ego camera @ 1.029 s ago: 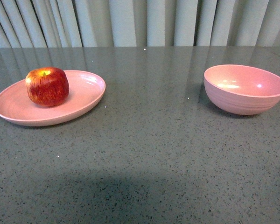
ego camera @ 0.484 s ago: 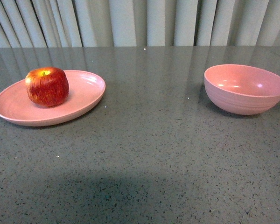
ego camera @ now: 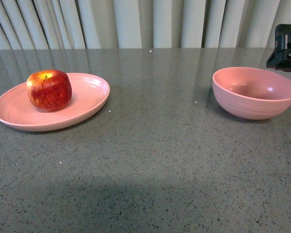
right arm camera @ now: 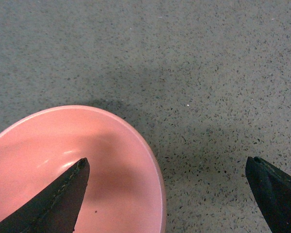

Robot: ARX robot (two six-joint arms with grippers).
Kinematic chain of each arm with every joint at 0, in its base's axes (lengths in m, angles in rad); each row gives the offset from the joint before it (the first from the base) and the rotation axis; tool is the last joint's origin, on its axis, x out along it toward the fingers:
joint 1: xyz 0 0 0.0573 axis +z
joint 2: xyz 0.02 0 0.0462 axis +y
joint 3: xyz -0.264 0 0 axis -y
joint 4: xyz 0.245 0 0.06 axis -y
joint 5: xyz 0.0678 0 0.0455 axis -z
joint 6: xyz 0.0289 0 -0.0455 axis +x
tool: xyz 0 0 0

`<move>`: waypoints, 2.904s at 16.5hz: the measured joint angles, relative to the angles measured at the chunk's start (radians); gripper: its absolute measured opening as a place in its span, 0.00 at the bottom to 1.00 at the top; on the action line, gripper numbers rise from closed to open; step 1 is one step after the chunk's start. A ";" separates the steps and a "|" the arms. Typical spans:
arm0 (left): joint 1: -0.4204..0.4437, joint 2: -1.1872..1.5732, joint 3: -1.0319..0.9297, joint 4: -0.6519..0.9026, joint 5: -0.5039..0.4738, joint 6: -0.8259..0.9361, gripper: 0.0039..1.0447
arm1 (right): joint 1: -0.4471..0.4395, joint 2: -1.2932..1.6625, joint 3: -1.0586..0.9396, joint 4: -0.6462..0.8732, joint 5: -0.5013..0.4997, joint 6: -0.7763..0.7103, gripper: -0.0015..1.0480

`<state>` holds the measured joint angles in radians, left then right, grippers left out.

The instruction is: Move apple from plate to bowl

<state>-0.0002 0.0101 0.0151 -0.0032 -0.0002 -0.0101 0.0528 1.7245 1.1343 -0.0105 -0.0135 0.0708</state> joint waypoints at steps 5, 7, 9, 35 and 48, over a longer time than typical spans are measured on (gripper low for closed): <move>0.000 0.000 0.000 0.000 0.000 0.000 0.94 | 0.008 0.081 0.030 -0.056 0.006 0.053 0.94; 0.000 0.000 0.000 0.000 0.000 0.000 0.94 | 0.020 0.082 0.030 -0.056 0.008 0.060 0.85; 0.000 0.000 0.000 0.000 0.000 0.000 0.94 | 0.026 0.082 0.030 -0.061 0.007 0.060 0.71; 0.000 0.000 0.000 0.000 0.000 0.000 0.94 | 0.387 0.184 0.293 -0.177 0.003 0.132 0.03; 0.000 0.000 0.000 0.000 0.000 0.000 0.94 | 0.376 0.270 0.310 -0.172 0.025 0.169 0.06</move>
<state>-0.0002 0.0101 0.0151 -0.0036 -0.0002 -0.0101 0.4286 1.9945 1.4445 -0.1825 0.0113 0.2394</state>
